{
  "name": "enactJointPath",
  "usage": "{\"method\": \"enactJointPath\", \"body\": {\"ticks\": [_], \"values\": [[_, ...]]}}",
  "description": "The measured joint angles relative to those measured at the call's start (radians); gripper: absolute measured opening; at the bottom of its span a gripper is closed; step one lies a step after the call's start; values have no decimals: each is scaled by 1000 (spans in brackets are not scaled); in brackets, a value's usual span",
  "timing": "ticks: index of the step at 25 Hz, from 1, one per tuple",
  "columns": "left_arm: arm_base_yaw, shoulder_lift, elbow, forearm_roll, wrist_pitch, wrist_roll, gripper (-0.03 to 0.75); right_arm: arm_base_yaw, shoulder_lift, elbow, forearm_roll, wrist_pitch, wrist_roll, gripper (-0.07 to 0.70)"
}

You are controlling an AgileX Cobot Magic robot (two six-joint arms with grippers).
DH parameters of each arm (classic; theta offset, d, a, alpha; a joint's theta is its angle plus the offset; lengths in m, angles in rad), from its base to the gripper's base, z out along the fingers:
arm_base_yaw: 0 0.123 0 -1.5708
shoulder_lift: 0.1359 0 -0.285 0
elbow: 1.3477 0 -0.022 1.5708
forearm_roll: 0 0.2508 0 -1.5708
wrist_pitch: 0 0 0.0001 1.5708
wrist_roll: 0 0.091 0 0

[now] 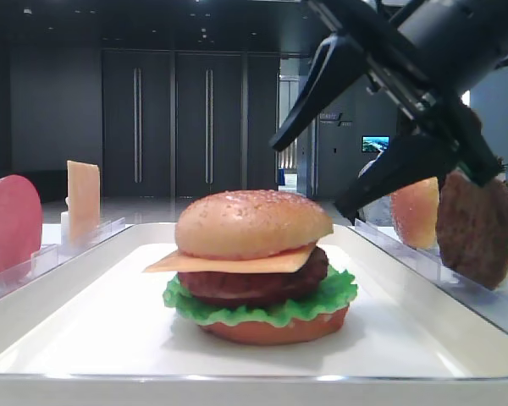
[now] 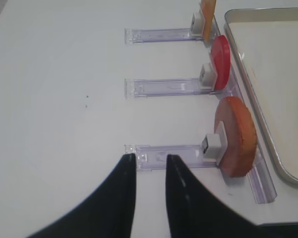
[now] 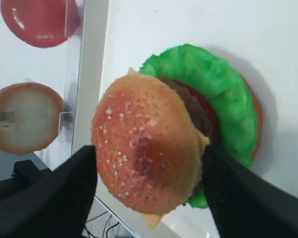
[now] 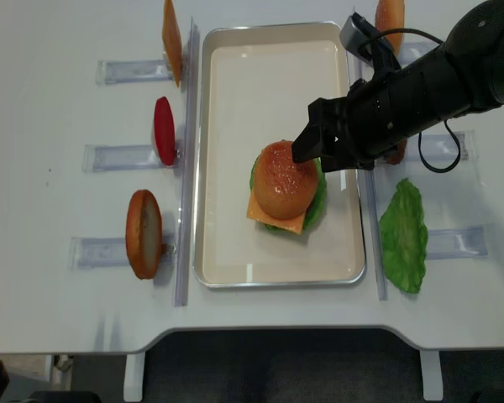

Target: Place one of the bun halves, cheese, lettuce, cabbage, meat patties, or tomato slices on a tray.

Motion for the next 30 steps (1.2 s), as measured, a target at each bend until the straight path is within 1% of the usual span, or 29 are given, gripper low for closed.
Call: {"method": "enactJointPath", "body": {"ticks": [2,8,9,10,16,19,23,26,30], "values": [[0,0,0,0,0,0,159,0,-24,-10,-43,-2,36,441],[0,0,0,0,0,0,159,0,-91,-46,-191,-2,186,441],[0,0,0,0,0,0,159,0,-101,-54,-216,1,207,441],[0,0,0,0,0,0,159,0,-109,-60,-236,18,233,441],[0,0,0,0,0,0,159,0,-151,-99,-407,24,378,441],[0,0,0,0,0,0,159,0,-177,-133,-505,41,453,441],[0,0,0,0,0,0,159,0,-202,-196,-696,92,576,441],[0,0,0,0,0,0,159,0,-209,-254,-846,134,693,441],[0,0,0,0,0,1,159,0,-212,-325,-987,204,742,441]]}}
